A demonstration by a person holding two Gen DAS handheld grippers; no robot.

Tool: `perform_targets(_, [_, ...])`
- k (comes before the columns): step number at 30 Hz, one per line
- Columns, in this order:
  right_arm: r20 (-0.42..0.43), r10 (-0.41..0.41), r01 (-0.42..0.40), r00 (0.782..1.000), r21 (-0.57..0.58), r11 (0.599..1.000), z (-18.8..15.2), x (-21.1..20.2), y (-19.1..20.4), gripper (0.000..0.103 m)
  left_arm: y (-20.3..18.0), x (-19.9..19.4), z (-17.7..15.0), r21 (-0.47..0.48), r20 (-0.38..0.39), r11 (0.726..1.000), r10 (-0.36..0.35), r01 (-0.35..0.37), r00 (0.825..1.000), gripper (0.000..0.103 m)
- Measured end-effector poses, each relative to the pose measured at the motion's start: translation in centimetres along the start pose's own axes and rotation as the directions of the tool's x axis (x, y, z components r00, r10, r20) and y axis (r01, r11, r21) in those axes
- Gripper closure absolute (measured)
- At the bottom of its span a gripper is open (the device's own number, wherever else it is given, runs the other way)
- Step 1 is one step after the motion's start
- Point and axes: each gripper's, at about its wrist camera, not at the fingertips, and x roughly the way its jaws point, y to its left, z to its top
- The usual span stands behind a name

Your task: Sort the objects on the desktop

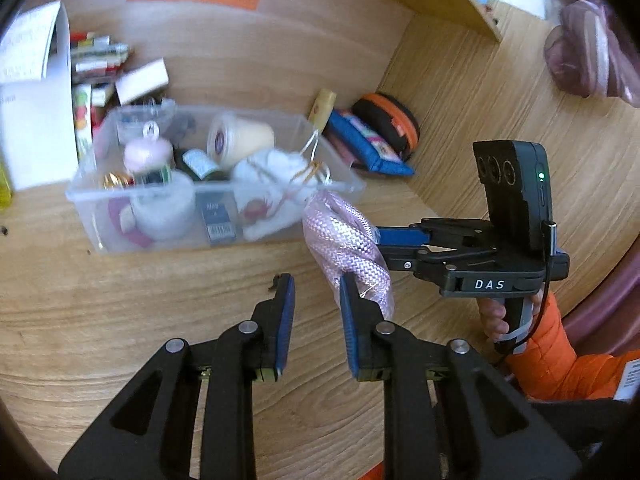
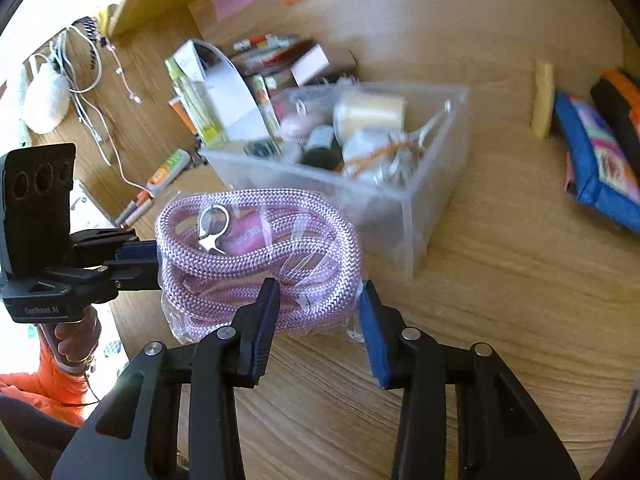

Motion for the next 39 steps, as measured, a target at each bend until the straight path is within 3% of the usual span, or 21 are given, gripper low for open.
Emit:
perform_targets(9, [0.072, -0.039, 0.043, 0.997, -0.042, 0.998, 2.2, -2.0, 2.0, 0.067, -0.5, -1.6, 2.0, 0.049, 0.061, 0.997, 0.055, -0.058, 0.997, 0.082])
perform_targets(20, [0.135, -0.042, 0.052, 0.99, -0.07, 0.996, 3.4, -3.8, 3.7, 0.068, -0.8, -3.9, 3.0, 0.068, 0.125, 0.997, 0.025, -0.034, 0.992, 0.082])
perform_targets(25, [0.126, -0.087, 0.098, 0.988, -0.085, 0.992, 2.7, -4.1, 3.8, 0.068, -1.2, -2.4, 2.1, 0.095, 0.059, 0.995, -0.001, -0.004, 0.998, 0.082])
perform_targets(30, [0.029, -0.149, 0.151, 0.988, -0.099, 0.984, 0.3, -3.2, 2.7, 0.068, -1.9, 1.0, -0.1, 0.136, -0.054, 0.991, 0.011, -0.004, 0.998, 0.082])
perform_targets(34, [-0.075, -0.125, 0.117, 0.989, -0.107, 0.987, -1.4, -1.0, 2.0, 0.068, -1.3, 3.6, -1.2, 0.092, -0.117, 0.996, -0.007, 0.018, 0.993, 0.082])
perform_targets(37, [-0.086, -0.222, 0.201, 0.971, -0.206, 0.958, -2.4, 0.2, 3.1, 0.068, -0.8, 4.9, -1.4, 0.071, -0.148, 0.997, -0.001, 0.012, 0.989, 0.081])
perform_targets(39, [-0.095, -0.218, 0.193, 0.971, -0.225, 0.955, -2.8, 0.1, 3.4, 0.068, -0.7, 5.7, -1.5, 0.057, -0.165, 0.998, 0.0, 0.009, 0.986, 0.081])
